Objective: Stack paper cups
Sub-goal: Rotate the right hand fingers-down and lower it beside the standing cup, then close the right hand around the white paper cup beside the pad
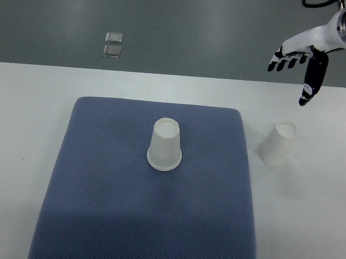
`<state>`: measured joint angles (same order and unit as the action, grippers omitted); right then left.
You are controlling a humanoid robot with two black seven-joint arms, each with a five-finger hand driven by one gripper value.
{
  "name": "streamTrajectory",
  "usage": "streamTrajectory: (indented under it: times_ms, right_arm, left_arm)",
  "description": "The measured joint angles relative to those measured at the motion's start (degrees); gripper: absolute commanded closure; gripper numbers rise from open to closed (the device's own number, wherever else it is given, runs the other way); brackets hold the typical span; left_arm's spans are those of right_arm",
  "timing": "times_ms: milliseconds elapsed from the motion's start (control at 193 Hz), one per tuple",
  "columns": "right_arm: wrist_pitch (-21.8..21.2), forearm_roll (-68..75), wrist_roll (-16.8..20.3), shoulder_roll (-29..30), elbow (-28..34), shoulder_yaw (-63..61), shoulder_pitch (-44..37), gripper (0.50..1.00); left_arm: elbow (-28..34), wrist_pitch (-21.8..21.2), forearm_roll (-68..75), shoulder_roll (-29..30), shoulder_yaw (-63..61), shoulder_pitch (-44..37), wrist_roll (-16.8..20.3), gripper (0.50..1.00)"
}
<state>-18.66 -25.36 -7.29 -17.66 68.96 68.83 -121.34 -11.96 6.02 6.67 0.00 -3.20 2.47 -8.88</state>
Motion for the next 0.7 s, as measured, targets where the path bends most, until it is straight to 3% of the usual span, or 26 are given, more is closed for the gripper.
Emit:
streamTrajectory:
  times_ms: [202, 342, 699]
  right_arm:
    - [1.8, 0.0, 1.0, 0.2, -6.3, -0.6, 10.8, 0.574]
    - [5.4, 0.4, 1.0, 1.2, -10.1, -0.8, 16.9, 0.574]
    - [9.3, 0.8, 1.1, 4.0, -14.9, -2.2, 25.6, 0.574]
  left_arm:
    - [1.2, -0.1, 0.0, 0.0, 0.0, 0.0, 0.0, 0.5]
    - [1.4, -0.1, 0.0, 0.0, 0.0, 0.0, 0.0, 0.5]
    - [1.4, -0.1, 0.0, 0.0, 0.1, -0.1, 0.0, 0.5]
